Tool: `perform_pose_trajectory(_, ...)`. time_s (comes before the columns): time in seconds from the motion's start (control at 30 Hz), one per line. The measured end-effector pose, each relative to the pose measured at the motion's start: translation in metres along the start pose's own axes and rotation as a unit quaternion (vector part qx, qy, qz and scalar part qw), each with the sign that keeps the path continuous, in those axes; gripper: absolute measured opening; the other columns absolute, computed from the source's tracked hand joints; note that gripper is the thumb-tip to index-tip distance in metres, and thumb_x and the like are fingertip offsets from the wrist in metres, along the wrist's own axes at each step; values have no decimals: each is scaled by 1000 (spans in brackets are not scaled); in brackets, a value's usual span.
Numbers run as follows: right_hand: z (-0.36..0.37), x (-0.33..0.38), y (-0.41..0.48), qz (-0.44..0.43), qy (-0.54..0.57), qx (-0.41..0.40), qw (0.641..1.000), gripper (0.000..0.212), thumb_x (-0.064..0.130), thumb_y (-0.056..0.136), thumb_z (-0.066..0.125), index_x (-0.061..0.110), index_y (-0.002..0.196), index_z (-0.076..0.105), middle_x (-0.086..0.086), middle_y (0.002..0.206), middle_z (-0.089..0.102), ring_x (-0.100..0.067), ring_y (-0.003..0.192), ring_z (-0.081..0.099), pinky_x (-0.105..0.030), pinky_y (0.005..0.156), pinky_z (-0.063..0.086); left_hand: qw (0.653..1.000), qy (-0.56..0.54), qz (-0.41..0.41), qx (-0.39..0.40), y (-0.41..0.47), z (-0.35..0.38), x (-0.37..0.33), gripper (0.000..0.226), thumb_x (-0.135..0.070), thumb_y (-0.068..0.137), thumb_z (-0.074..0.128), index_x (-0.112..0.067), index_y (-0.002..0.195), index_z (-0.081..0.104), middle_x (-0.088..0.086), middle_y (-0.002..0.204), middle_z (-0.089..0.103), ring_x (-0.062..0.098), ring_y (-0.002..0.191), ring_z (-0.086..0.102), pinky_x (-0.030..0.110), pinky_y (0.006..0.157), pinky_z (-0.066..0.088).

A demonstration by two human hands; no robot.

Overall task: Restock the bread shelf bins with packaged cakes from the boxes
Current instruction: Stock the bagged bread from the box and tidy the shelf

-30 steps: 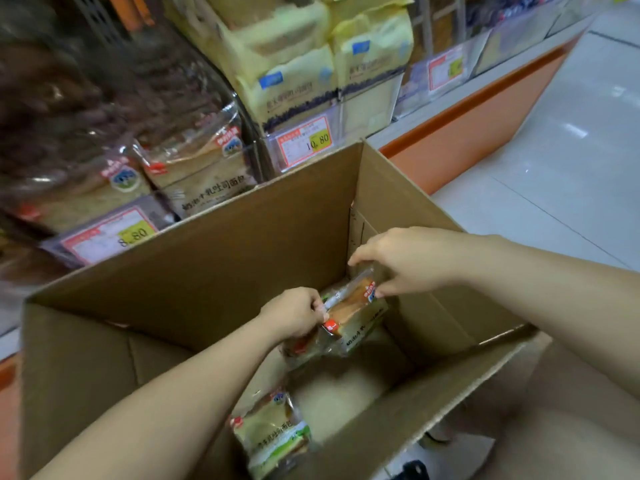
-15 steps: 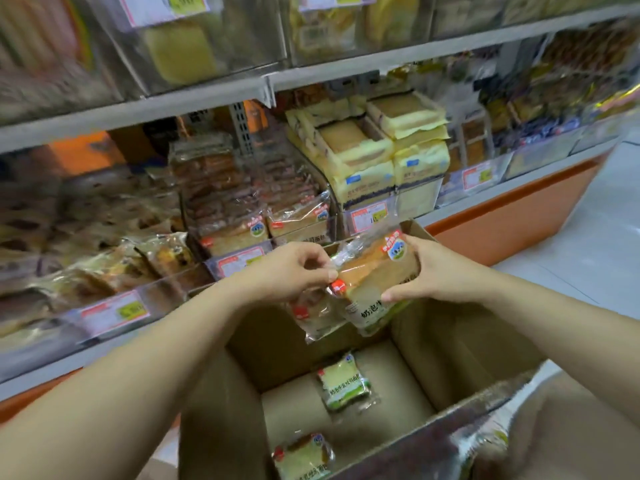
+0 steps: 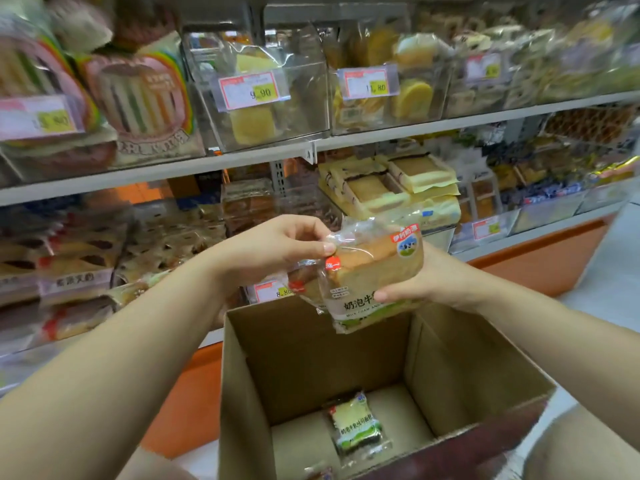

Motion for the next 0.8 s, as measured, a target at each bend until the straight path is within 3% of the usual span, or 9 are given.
perform_pose_trajectory(0.1, 8, 14, 0, -7, -3, 25, 1000, 67, 16, 71, 82, 32, 128, 51, 7, 120, 66, -10, 114, 60, -26, 95, 50, 1000, 7, 10, 11, -5, -4, -16, 19, -23, 81, 62, -7, 91, 58, -4, 74, 66, 7, 65, 62, 18, 58, 48)
perform_pose_trajectory(0.27, 12, 23, -2, -19, 28, -21, 999, 56, 14, 65, 77, 30, 115, 58, 8, 108, 71, -10, 105, 65, -23, 87, 53, 1000, 17, 9, -7, -11, -17, -17, 23, -26, 78, 67, -10, 94, 63, 8, 94, 69, 21, 88, 66, 30, 77, 53)
perform_pose_trajectory(0.4, 12, 8, 1, 13, 54, -60, 997, 53, 20, 59, 80, 22, 109, 63, 2, 105, 73, -13, 101, 67, -33, 93, 51, 995, 49, 14, -91, -17, -33, -14, 36, -44, 71, 69, -20, 98, 66, 4, 109, 70, 14, 87, 66, 27, 75, 53)
perform_pose_trajectory(0.5, 11, -5, 4, 40, 87, -86, 992, 55, 22, 56, 78, 18, 108, 63, 0, 102, 73, -16, 99, 68, -34, 91, 51, 981, -10, 18, -195, -24, -49, 4, 46, -49, 69, 68, -26, 109, 63, -2, 115, 67, 14, 103, 65, 39, 95, 51)
perform_pose_trajectory(0.6, 8, -13, 9, 55, 147, -122, 980, 56, 21, 55, 78, 17, 109, 63, 0, 99, 74, -17, 95, 70, -31, 83, 53, 955, -90, -7, -283, -34, -48, 36, 74, -54, 69, 64, -28, 135, 42, 0, 139, 50, 12, 114, 55, 39, 100, 46)
perform_pose_trajectory(0.67, 7, -14, 15, 59, 180, -141, 972, 55, 21, 56, 77, 19, 109, 61, -1, 101, 74, -17, 93, 70, -30, 79, 54, 961, -106, -36, -254, -33, -29, 60, 100, -67, 66, 66, -39, 148, 16, -2, 152, 34, 16, 126, 47, 44, 105, 41)
perform_pose_trajectory(0.73, 7, -13, 22, 65, 183, -146, 970, 59, 24, 56, 78, 20, 112, 59, -2, 104, 72, -18, 94, 70, -32, 81, 54, 975, -53, -44, -211, -29, -8, 75, 115, -77, 59, 69, -52, 145, -3, -9, 157, 22, 15, 137, 36, 50, 110, 34)
perform_pose_trajectory(0.8, 9, -10, 28, 68, 183, -143, 970, 60, 24, 56, 79, 20, 113, 59, -2, 104, 72, -18, 93, 70, -33, 80, 55, 976, -25, -25, -216, -26, 0, 82, 116, -77, 58, 70, -61, 139, -12, -16, 158, 17, 11, 140, 31, 51, 113, 30)
Point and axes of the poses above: each hand's wrist, its own y-axis towards the middle knuckle, its own z-axis out of the palm, x = y × z, the point moved 9 cm from there along y, towards the middle knuckle
